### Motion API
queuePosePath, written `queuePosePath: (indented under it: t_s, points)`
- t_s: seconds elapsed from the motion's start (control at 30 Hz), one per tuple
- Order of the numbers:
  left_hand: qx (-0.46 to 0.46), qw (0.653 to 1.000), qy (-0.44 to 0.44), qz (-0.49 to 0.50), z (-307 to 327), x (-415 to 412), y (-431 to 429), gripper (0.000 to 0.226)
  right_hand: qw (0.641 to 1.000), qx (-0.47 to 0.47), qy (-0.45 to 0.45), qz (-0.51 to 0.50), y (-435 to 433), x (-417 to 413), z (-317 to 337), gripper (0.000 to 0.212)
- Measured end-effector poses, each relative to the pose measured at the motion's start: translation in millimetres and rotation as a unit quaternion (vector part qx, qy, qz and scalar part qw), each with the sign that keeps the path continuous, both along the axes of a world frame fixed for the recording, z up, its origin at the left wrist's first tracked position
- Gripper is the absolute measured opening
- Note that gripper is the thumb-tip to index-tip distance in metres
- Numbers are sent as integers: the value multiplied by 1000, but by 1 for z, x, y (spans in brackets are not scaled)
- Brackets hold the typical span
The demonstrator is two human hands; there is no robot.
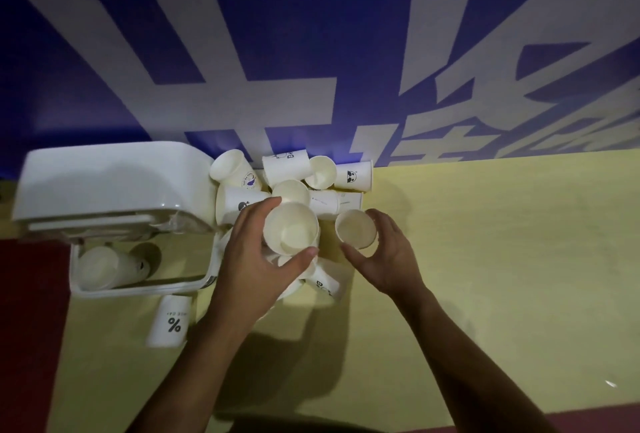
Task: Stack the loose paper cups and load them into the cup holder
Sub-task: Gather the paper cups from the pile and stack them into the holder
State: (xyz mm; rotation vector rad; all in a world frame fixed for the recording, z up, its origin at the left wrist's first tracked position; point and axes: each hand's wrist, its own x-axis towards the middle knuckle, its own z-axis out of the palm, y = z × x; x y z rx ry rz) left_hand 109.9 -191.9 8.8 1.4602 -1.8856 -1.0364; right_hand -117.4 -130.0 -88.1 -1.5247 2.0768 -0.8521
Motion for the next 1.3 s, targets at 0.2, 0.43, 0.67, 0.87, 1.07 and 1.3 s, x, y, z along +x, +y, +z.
queuePosePath:
  t_s: [0.2, 0.43, 0.67, 0.87, 1.07, 1.3]
  points:
    - [-9, 998, 54, 13, 10, 50, 10, 78, 994, -28, -92, -51, 12, 56, 55, 72]
    - [1, 997, 72, 29, 12, 150, 16, 76, 987, -61, -147, -31, 11, 164, 103, 63]
    - [-7, 994, 54, 95, 3, 260, 13, 78, 982, -59, -178, 16, -15, 283, 105, 65]
    - [-10, 985, 26, 169, -6, 332, 10, 69, 979, -54, -188, 58, -48, 359, 97, 61]
    - [3, 977, 25, 210, -18, 378, 18, 69, 986, -20, -137, 91, -74, 401, 72, 68]
    - [29, 974, 43, 222, -22, 402, 14, 70, 994, 38, -32, 96, -97, 419, 27, 78]
